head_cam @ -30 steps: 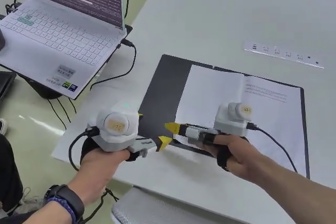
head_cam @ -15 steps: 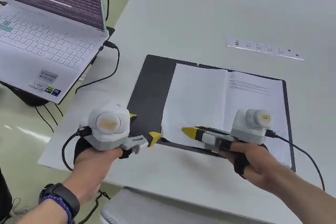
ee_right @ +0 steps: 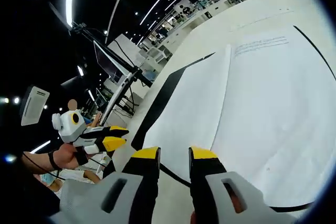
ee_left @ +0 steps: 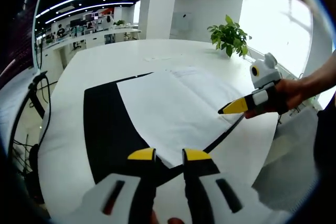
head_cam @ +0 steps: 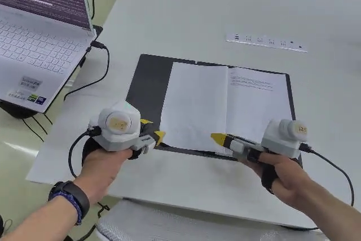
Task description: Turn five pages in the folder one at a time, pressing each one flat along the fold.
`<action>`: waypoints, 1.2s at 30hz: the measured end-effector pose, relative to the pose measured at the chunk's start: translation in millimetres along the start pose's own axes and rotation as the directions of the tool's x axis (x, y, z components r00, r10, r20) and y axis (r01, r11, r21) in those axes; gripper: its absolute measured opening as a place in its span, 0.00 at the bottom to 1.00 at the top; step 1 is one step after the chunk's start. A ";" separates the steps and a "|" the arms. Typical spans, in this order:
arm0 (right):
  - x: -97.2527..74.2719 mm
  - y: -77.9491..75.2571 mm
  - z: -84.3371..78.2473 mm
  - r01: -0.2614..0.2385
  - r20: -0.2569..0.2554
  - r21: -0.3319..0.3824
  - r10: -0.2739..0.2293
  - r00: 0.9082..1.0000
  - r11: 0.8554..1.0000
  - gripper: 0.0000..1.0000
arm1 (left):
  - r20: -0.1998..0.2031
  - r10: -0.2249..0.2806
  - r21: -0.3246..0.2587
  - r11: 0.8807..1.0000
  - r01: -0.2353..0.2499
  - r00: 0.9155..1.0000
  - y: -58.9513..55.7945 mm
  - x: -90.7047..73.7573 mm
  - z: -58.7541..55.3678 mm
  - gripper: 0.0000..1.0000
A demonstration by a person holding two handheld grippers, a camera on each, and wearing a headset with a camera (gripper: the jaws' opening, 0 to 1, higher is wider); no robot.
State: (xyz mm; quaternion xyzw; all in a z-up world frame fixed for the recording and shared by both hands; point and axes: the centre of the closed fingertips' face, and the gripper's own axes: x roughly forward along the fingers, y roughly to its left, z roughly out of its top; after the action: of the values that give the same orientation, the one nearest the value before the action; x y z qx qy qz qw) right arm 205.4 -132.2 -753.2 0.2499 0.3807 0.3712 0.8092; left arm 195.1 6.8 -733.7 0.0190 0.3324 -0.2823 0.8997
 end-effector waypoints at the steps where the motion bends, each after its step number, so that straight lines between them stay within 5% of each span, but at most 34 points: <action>1: -2.2 -1.4 -0.5 0.001 -0.001 0.003 -0.001 1.000 1.000 0.20 | -0.004 -0.007 0.002 1.000 0.007 1.000 -1.7 2.0 0.1 0.18; 11: -12.5 -7.3 1.4 0.015 0.015 0.023 -0.015 1.000 1.000 0.18 | -0.044 -0.004 -0.010 1.000 0.004 0.999 1.0 18.3 -8.3 0.00; 19: -16.2 -9.2 -1.8 0.021 0.017 0.022 -0.021 1.000 1.000 0.16 | -0.084 -0.015 -0.025 1.000 0.013 0.996 -1.3 35.4 -22.5 0.00; 27: -17.2 -13.8 5.5 0.024 0.025 0.020 -0.025 0.999 1.000 0.13 | -0.167 0.002 -0.015 1.000 -0.005 0.986 -2.5 41.0 -44.7 0.00; 36: -7.9 -19.4 31.4 0.019 0.043 -0.002 -0.019 0.999 1.000 0.05 | -0.167 -0.005 -0.031 1.000 0.000 0.986 -0.9 41.3 -42.5 0.00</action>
State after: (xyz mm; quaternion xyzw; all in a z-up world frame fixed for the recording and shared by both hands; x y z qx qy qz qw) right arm 235.1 -153.9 -744.8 0.2530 0.3651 0.3586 0.8210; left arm 195.3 -5.0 -791.7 0.0280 0.4109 -0.2757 0.8685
